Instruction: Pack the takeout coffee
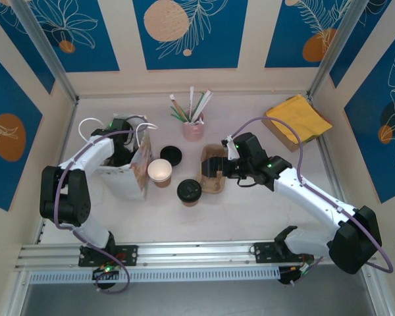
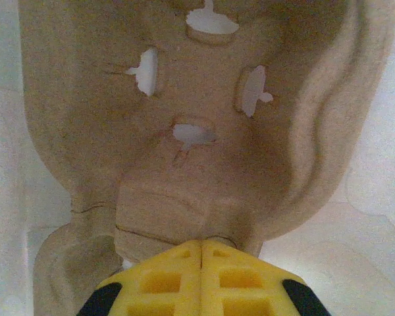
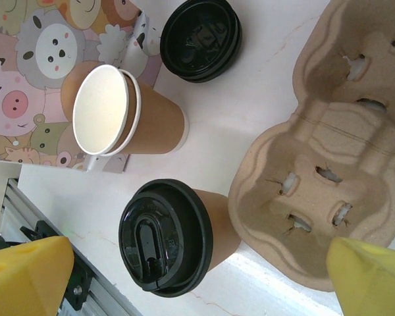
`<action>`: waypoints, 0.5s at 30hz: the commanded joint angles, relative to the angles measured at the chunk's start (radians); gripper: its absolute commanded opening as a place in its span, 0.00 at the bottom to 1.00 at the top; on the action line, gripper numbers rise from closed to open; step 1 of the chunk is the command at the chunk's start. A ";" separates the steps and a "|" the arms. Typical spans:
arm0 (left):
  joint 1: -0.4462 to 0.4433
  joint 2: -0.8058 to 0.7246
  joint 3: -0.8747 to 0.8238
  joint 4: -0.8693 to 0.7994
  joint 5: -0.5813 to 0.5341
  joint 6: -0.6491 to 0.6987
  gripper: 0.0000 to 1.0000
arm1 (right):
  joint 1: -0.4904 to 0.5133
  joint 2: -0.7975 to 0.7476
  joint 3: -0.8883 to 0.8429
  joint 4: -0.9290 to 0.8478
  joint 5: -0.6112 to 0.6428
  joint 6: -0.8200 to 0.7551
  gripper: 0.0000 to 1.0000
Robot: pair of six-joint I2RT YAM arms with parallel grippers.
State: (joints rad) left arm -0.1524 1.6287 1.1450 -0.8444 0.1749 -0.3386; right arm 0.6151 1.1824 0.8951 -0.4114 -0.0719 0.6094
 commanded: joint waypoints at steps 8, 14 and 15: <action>0.012 0.032 -0.018 0.005 -0.018 0.016 0.00 | 0.009 0.009 0.027 -0.002 -0.013 -0.010 0.99; 0.011 0.034 -0.019 0.010 -0.020 0.019 0.00 | 0.018 0.008 0.027 -0.004 -0.003 -0.007 0.99; 0.013 0.036 -0.018 0.010 -0.020 0.019 0.00 | 0.022 0.008 0.026 -0.003 0.000 -0.006 0.99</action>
State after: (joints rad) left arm -0.1524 1.6398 1.1450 -0.8406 0.1749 -0.3347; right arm 0.6270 1.1824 0.8959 -0.4114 -0.0711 0.6102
